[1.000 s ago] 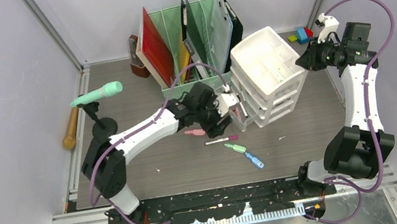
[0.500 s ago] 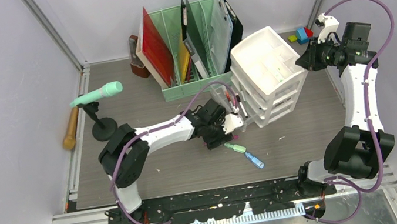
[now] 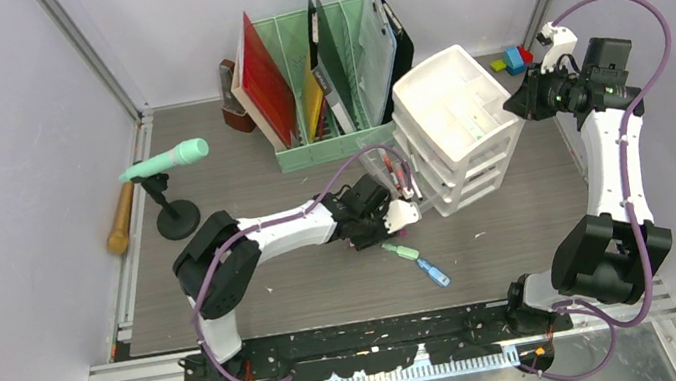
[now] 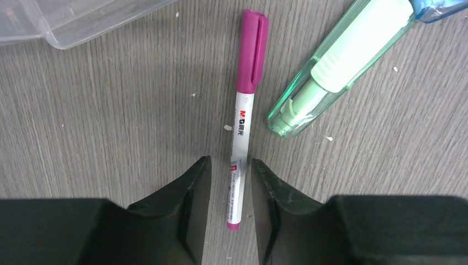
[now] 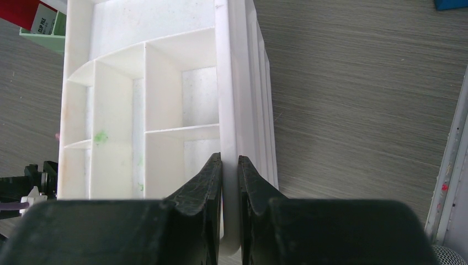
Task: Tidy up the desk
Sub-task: Pick up the stationery from the center of the board.
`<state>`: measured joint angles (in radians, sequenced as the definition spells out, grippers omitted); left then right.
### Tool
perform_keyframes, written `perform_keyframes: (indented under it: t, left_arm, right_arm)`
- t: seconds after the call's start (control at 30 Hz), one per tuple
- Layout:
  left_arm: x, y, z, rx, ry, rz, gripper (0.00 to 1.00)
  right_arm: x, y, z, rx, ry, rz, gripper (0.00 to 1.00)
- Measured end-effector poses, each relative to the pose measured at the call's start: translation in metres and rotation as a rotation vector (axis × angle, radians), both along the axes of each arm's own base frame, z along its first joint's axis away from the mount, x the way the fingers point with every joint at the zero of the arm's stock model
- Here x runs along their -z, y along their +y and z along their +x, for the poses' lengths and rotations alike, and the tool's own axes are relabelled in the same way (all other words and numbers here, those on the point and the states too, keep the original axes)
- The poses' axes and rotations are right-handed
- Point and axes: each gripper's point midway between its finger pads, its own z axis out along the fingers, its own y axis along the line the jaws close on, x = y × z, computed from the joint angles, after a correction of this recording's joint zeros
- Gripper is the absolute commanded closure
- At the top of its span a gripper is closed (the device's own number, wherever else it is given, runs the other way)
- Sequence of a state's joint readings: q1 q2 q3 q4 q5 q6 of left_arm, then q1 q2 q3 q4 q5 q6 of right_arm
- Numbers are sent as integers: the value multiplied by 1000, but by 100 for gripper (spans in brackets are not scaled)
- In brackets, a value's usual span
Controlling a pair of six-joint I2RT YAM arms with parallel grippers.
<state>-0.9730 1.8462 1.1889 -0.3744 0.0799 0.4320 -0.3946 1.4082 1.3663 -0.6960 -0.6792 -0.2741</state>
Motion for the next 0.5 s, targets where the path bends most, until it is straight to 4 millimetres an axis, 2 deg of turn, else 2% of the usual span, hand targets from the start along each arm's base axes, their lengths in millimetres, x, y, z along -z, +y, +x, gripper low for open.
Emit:
perform_keyframes:
  t: [0.5]
  left_arm:
    - [5,-2,4,2,-43,-29,67]
  right_arm:
    - [0,0,0,-1,0,0,99]
